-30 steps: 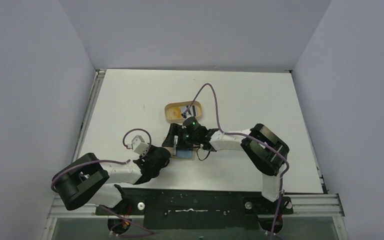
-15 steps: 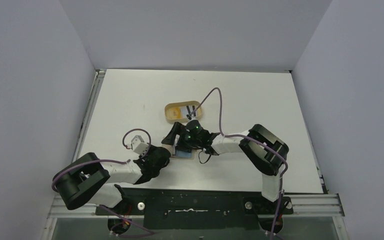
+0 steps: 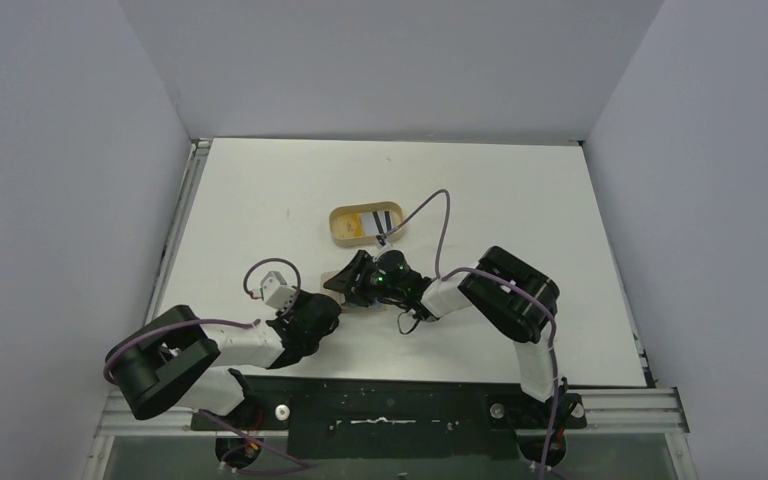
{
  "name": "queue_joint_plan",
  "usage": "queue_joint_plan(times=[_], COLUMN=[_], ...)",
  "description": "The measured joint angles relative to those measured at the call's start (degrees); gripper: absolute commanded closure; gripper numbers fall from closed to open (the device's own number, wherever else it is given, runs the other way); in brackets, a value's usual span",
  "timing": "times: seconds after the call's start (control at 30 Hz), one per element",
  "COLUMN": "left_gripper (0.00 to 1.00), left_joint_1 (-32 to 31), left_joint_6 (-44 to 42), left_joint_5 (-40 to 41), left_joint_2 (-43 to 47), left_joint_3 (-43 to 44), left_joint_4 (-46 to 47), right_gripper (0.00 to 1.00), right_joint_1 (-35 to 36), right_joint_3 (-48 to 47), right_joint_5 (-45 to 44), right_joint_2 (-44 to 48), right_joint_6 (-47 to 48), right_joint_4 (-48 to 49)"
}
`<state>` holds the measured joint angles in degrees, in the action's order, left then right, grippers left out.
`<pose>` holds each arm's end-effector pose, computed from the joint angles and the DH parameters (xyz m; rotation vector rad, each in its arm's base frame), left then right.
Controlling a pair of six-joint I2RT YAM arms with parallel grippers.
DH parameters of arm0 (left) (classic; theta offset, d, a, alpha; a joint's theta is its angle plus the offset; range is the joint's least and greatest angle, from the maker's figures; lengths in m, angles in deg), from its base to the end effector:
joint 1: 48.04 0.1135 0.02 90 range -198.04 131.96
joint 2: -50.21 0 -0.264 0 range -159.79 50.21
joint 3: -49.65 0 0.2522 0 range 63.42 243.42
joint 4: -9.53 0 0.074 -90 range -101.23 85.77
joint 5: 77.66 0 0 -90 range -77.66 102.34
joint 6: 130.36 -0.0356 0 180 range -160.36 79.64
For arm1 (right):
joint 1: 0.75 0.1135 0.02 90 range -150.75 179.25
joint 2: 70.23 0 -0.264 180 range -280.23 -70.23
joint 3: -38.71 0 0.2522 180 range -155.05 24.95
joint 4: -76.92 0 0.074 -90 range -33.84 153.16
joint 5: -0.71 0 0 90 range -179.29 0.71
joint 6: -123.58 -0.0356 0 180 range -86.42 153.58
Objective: Take the credit cards out of the card holder
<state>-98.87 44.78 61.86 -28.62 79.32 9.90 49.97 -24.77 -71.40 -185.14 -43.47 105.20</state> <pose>0.1459 -0.1362 0.1086 -0.9539 1.8727 -0.3638 0.2369 0.3070 0.1133 0.3045 2.3987 1.5919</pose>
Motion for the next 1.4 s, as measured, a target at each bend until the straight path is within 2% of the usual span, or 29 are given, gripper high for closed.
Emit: queue_joint_plan(times=[0.03,0.07,0.17,0.3,0.53,0.57,0.63,0.7,0.87,1.13,1.3,1.4], left_gripper=[1.00,1.00,1.00,1.00,1.00,1.00,1.00,1.00,1.00,1.00,1.00,1.00], left_joint_1=[0.00,-0.02,-0.04,-0.09,-0.09,-0.09,-0.09,-0.09,-0.15,-0.13,-0.13,-0.13], left_joint_6=[0.00,0.02,0.02,0.04,0.15,0.17,0.20,0.20,0.20,0.20,0.20,0.20], left_joint_5=[-0.02,-0.04,-0.28,-0.44,-1.03,-1.18,-1.57,-1.84,-2.45,-2.82,-2.89,-2.89], left_joint_2=[0.00,0.00,0.00,0.00,0.00,-0.02,-0.07,-0.17,-0.61,-1.05,-1.29,-1.38], left_joint_3=[0.00,0.00,0.00,0.00,0.00,0.00,0.00,0.02,0.24,0.37,0.57,0.63], left_joint_4=[0.00,0.02,0.07,0.15,0.46,0.55,0.81,1.09,1.70,2.38,2.43,2.43], right_gripper=[0.66,0.68,0.68,0.63,0.65,0.67,0.84,0.89,0.89,0.70,0.70,0.75], right_joint_1=[0.00,0.00,-0.04,-0.04,-0.11,-0.17,-0.44,-0.79,-1.29,-2.29,-3.13,-3.39], right_joint_3=[0.24,0.50,1.49,2.03,4.28,4.68,5.70,6.67,8.22,9.90,11.74,12.22], right_joint_5=[-0.13,-0.31,-0.70,-0.66,-0.39,-0.31,-0.04,0.00,-0.07,0.33,1.03,1.11], right_joint_2=[-0.02,-0.09,-0.22,-0.22,-0.22,-0.22,-0.22,-0.22,-0.20,-0.20,0.07,0.07], right_joint_6=[0.02,0.04,-0.09,-0.11,-0.20,-0.20,-0.22,-0.15,-0.39,-0.90,-1.46,-1.68], right_joint_4=[0.02,0.07,0.35,1.22,3.72,4.15,5.09,5.46,6.14,9.03,11.52,12.24])
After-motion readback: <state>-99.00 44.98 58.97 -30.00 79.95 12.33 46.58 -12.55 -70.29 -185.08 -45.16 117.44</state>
